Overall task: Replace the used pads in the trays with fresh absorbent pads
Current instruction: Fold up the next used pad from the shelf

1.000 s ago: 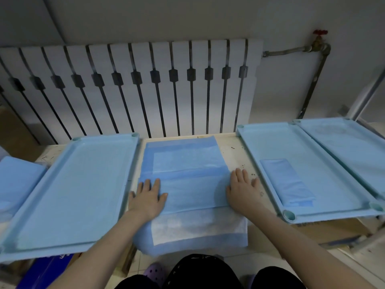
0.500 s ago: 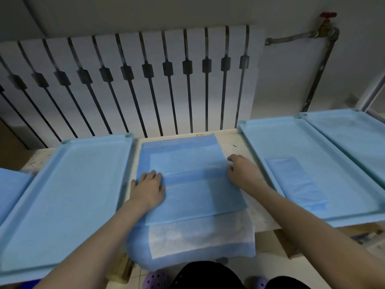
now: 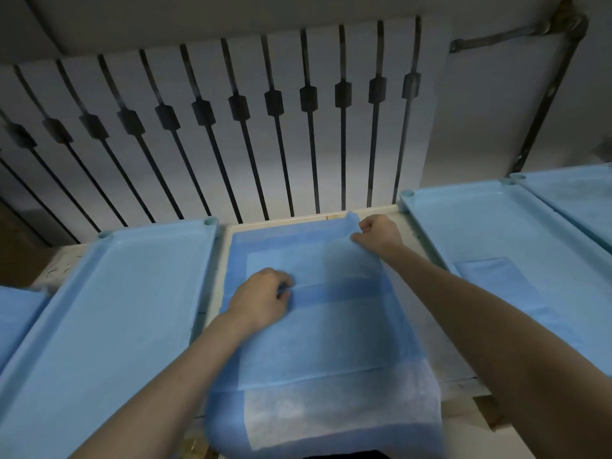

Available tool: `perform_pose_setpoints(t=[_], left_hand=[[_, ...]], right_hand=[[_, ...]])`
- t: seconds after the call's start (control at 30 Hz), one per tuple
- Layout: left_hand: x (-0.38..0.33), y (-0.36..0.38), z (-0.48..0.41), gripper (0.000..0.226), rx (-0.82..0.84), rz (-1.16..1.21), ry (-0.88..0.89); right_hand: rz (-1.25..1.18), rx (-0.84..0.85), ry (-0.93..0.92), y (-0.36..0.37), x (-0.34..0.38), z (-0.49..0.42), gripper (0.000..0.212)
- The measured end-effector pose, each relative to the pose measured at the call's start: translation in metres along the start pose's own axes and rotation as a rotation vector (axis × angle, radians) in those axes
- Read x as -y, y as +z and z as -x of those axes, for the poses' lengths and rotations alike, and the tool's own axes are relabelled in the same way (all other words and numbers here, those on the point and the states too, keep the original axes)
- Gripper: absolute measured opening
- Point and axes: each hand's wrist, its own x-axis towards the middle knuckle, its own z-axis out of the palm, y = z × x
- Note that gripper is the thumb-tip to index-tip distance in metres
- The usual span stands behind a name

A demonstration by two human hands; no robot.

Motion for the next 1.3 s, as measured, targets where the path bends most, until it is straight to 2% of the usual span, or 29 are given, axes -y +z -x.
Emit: perform_pose_setpoints(t=[0.03, 0.1, 0.27, 0.33, 0.4, 0.43, 0.53, 0.57, 0.73, 0.9, 1.1, 1.3], left_hand=[[0.001, -0.002, 0.0, 0.027, -0.019, 0.006, -0.02], [0.003, -0.006, -0.001, 0.037, -0.054, 0.005, -0.057], [0.0, -0.024, -0.002, 0.067, -0.242, 0.0, -0.07], [-0.005, -0.033, -0.003, 0.082, -0.305, -0.129, -0.074], [-0.007, -0.039, 0.0, 0.087, -0.28, -0.303, -0.121], [-0.007, -0.041, 0.003, 0.08, -0.245, -0.376, -0.146], [-0.015, -0.046, 0.017, 0.031, -0.2, -0.482, -0.164], [-0.02, -0.044, 0.024, 0.024, -0.205, -0.486, -0.159], [-0.032, -0.016, 0.061, 0.027, -0.261, -0.497, -0.096], [-0.036, -0.007, 0.085, 0.035, -0.117, -0.492, -0.186], [-0.033, -0.01, 0.1, 0.03, -0.083, -0.48, -0.188], [-0.03, -0.018, 0.104, 0.031, -0.061, -0.511, -0.214]], right_hand=[[-0.048, 0.004, -0.038, -0.001, 0.004, 0.0, 0.008], [-0.166, 0.031, -0.11, -0.004, 0.012, 0.003, 0.024], [-0.279, 0.148, -0.395, -0.025, 0.024, 0.034, 0.03], [-0.247, 0.193, -0.481, -0.035, 0.019, 0.044, 0.039], [-0.165, 0.222, -0.548, -0.045, 0.012, 0.056, 0.051], [-0.131, 0.233, -0.56, -0.049, 0.006, 0.059, 0.052], [-0.04, 0.249, -0.545, -0.061, -0.011, 0.068, 0.041], [-0.009, 0.248, -0.551, -0.064, -0.015, 0.071, 0.04], [0.129, 0.356, -0.606, -0.065, -0.034, 0.092, 0.036], [0.201, 0.406, -0.538, -0.061, -0.053, 0.11, 0.041], [0.232, 0.424, -0.518, -0.065, -0.06, 0.125, 0.046], [0.189, 0.401, -0.519, -0.066, -0.062, 0.132, 0.03]])
